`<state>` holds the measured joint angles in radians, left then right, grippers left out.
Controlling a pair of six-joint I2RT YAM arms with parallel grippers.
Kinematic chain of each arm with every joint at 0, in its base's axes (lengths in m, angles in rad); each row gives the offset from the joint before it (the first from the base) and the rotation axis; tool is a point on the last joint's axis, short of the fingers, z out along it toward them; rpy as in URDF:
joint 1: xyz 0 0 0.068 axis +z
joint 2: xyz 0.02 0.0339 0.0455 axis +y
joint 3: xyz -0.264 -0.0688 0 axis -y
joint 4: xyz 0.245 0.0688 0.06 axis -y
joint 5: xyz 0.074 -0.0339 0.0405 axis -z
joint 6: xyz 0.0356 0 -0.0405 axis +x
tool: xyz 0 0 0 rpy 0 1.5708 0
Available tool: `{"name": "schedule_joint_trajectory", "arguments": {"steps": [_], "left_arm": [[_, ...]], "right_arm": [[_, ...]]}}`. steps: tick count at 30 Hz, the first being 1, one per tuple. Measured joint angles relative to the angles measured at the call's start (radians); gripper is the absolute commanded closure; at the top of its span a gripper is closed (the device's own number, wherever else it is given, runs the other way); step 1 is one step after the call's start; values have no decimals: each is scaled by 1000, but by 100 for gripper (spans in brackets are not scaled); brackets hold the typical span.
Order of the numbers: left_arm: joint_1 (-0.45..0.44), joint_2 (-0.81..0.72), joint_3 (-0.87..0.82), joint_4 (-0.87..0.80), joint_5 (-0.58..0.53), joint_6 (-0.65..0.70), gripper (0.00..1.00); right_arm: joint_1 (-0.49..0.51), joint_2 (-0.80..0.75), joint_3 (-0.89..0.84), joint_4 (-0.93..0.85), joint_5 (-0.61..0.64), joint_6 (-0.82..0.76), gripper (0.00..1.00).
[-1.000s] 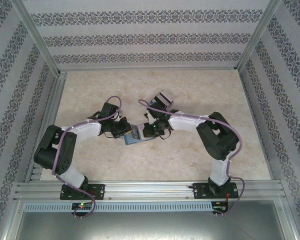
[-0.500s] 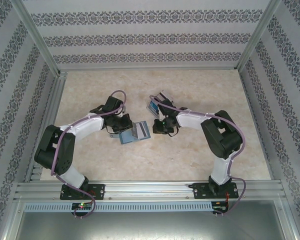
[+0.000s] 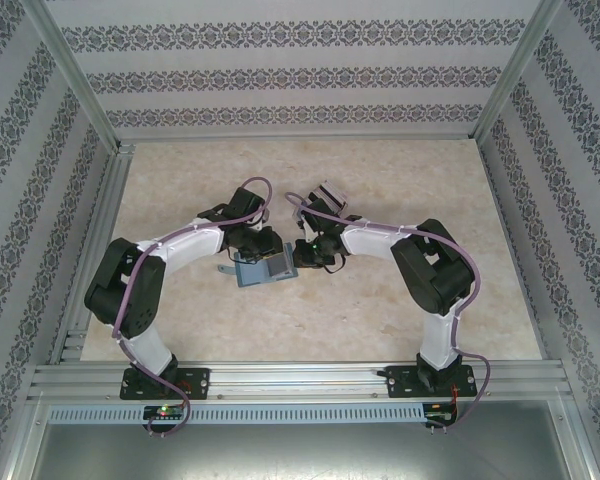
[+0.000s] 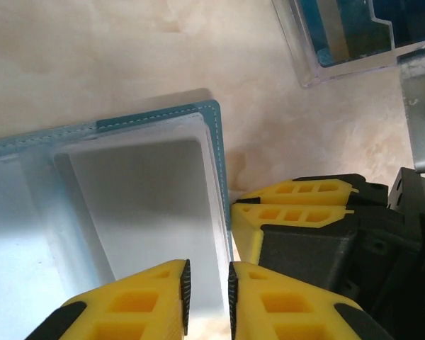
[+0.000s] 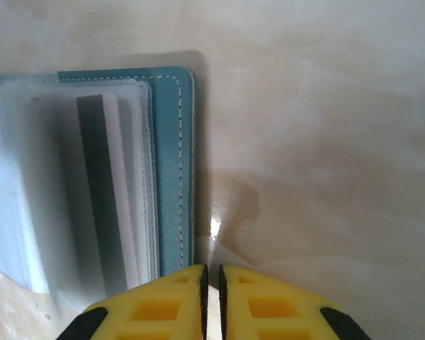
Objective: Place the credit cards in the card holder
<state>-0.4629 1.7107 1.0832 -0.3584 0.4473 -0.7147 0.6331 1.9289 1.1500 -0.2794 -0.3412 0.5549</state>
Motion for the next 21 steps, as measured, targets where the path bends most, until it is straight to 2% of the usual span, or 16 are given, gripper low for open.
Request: {"name": "schedule_joint_trajectory", "arguments": {"steps": [4, 14, 21], "left_arm": [[-3, 2, 2, 0, 0, -1, 69], [-3, -10, 2, -6, -38, 0, 66], [-3, -100, -33, 5, -76, -3, 65]], "right_arm": [[0, 0, 0, 0, -1, 0, 83], [-2, -13, -19, 16, -8, 0, 83], [-37, -133, -92, -1, -19, -4, 83]]}}
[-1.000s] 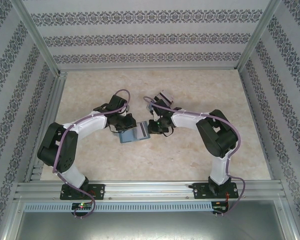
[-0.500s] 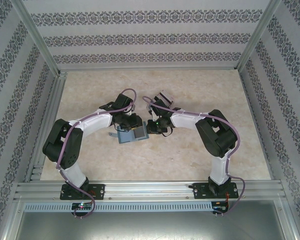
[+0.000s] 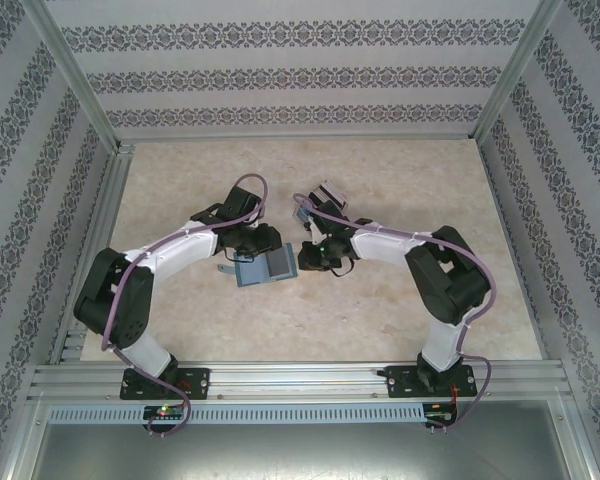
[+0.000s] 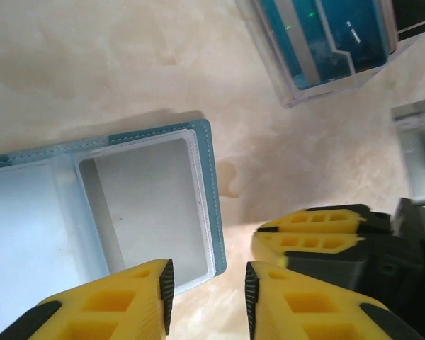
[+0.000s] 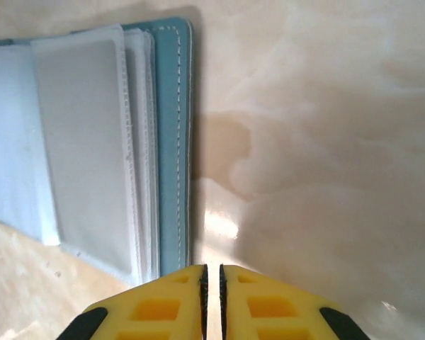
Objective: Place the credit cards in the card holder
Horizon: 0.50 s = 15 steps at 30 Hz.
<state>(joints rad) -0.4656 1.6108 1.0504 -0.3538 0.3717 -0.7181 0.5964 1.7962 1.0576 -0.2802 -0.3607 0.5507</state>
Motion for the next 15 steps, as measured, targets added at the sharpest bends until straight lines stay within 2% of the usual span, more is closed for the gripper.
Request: {"name": "schedule_joint_trajectory", "arguments": {"steps": [8, 15], "left_arm": [[8, -61, -64, 33, -33, -26, 64], [60, -96, -127, 42, -33, -32, 64]], "right_arm": [[-133, -166, -9, -1, 1, -26, 81], [-259, -217, -3, -38, 4, -64, 75]]}}
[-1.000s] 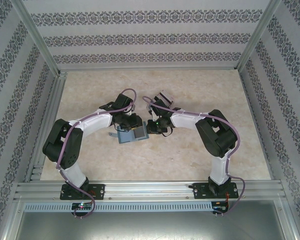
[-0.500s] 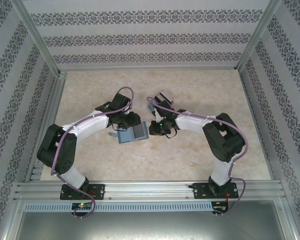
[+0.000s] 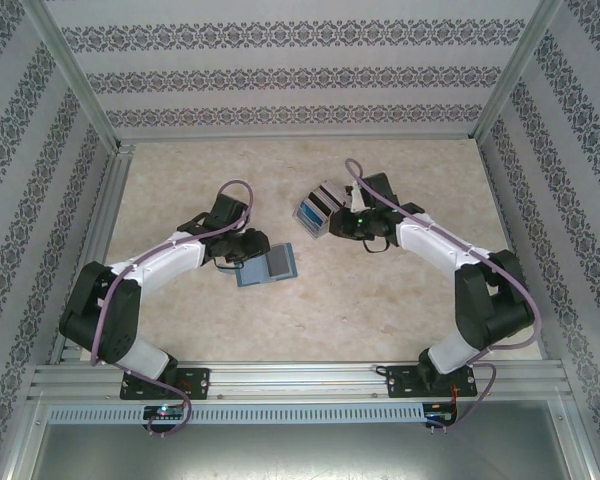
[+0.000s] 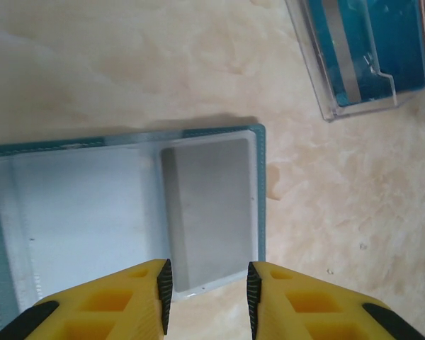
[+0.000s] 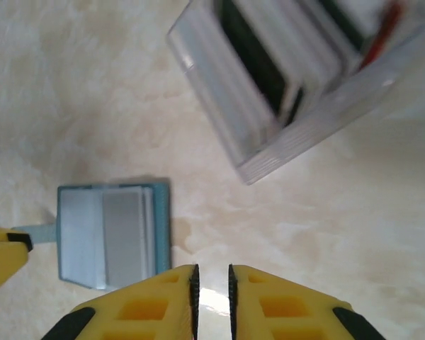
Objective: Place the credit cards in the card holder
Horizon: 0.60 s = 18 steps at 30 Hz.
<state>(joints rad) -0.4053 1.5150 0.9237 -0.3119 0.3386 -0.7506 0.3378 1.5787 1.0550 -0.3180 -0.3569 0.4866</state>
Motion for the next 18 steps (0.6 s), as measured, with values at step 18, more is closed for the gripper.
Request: {"name": "schedule_joint_trajectory", "arguments": {"steps": [18], "left_arm": [[21, -40, -47, 46, 28, -25, 63]], "right_arm": [[-137, 307, 447, -238, -18, -148, 61]]}}
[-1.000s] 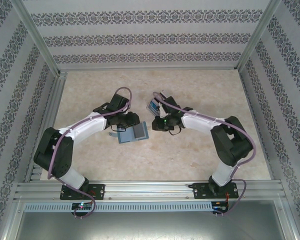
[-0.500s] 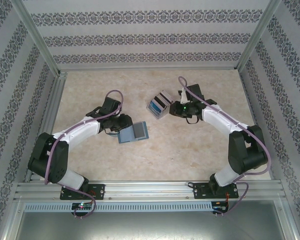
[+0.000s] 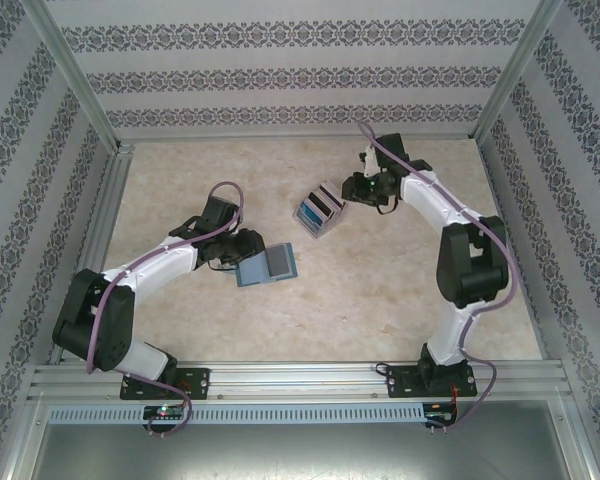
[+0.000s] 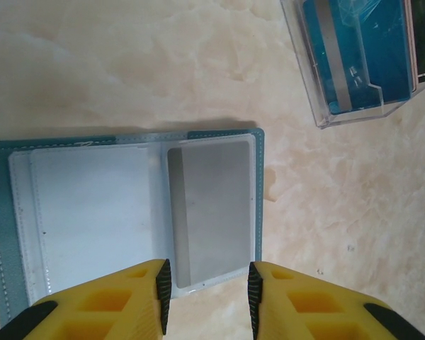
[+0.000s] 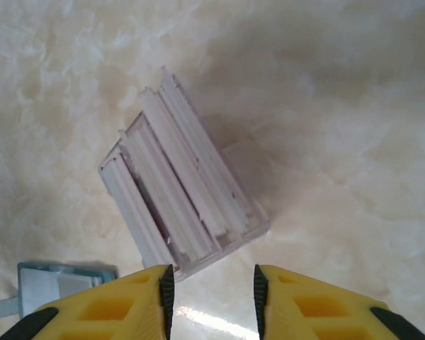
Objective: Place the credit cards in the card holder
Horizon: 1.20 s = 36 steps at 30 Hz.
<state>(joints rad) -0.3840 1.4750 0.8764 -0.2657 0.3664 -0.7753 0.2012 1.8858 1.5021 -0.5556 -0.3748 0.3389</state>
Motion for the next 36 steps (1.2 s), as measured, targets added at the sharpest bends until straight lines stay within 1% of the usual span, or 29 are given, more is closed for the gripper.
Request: {"name": "schedule_joint_trajectory", "arguments": {"steps": [7, 15, 24, 36], "left_arm": [[0, 0, 0, 12, 5, -11, 63], [0, 0, -7, 19, 7, -12, 63], [0, 0, -11, 27, 21, -16, 63], [0, 0, -11, 28, 23, -16, 63]], "right_arm": [[-10, 171, 208, -95, -27, -42, 60], [-11, 264, 314, -179, -69, -68, 59], [11, 307, 370, -227, -98, -85, 59], [44, 311, 403, -263, -101, -109, 59]]}}
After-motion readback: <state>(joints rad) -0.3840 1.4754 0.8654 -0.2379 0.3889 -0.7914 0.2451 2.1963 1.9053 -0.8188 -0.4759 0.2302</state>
